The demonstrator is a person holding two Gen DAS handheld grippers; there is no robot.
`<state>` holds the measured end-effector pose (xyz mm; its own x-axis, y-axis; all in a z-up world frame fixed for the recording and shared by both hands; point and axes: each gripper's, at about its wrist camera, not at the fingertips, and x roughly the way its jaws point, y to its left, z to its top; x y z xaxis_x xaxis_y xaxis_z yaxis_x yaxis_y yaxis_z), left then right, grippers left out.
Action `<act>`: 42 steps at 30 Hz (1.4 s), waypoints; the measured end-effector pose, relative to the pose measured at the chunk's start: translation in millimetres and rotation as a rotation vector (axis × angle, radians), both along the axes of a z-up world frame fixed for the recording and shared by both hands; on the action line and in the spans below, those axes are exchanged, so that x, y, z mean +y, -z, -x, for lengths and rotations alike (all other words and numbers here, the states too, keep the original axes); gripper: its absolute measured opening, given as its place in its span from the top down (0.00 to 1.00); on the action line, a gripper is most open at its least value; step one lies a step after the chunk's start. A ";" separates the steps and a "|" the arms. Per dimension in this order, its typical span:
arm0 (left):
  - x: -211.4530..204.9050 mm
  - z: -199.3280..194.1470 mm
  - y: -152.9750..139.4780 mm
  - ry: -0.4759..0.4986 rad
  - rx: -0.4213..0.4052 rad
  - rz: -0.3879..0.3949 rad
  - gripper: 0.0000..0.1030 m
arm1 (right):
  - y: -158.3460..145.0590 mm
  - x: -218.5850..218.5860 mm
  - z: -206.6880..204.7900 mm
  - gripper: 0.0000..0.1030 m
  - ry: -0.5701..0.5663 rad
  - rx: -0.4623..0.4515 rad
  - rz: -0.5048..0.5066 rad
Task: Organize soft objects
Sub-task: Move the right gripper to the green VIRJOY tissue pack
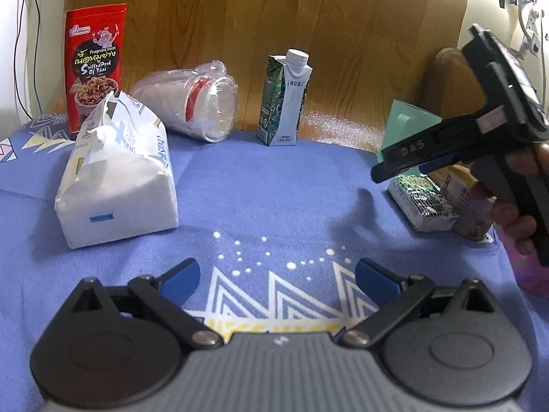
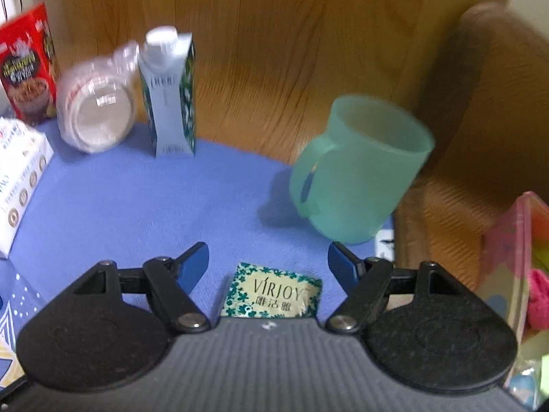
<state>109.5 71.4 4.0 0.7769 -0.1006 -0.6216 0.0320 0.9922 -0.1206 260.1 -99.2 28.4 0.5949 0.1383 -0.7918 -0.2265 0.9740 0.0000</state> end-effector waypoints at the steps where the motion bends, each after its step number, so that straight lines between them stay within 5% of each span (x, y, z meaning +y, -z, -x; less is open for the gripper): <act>1: 0.3 -0.2 -0.1 0.000 0.000 0.003 0.02 | 1.3 3.0 -1.8 0.22 -0.021 0.002 0.020; 5: 1.1 -0.3 -0.5 -0.001 -0.002 0.012 0.02 | 10.6 14.3 -7.0 0.23 -0.089 0.083 0.050; 9: 2.5 -0.8 -0.8 -0.004 -0.003 0.021 0.02 | 7.3 15.4 -9.1 0.36 -0.097 0.101 0.030; 25: 2.2 0.1 -1.2 -0.019 -0.004 0.009 0.02 | -1.9 20.0 105.3 0.39 -0.237 -0.013 0.031; 35: -5.9 1.0 1.7 -0.009 0.009 -0.048 0.01 | 1.9 -11.5 191.7 0.38 -0.191 -0.062 -0.153; 42: -13.0 1.3 3.0 0.001 0.021 -0.094 0.01 | -3.6 -38.3 232.2 0.24 -0.064 -0.167 -0.293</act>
<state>108.2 58.3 1.0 0.7637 -0.0418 -0.6442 0.0316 0.9991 -0.0273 27.9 -137.5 32.0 0.6959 0.3869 -0.6050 -0.3077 0.9219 0.2355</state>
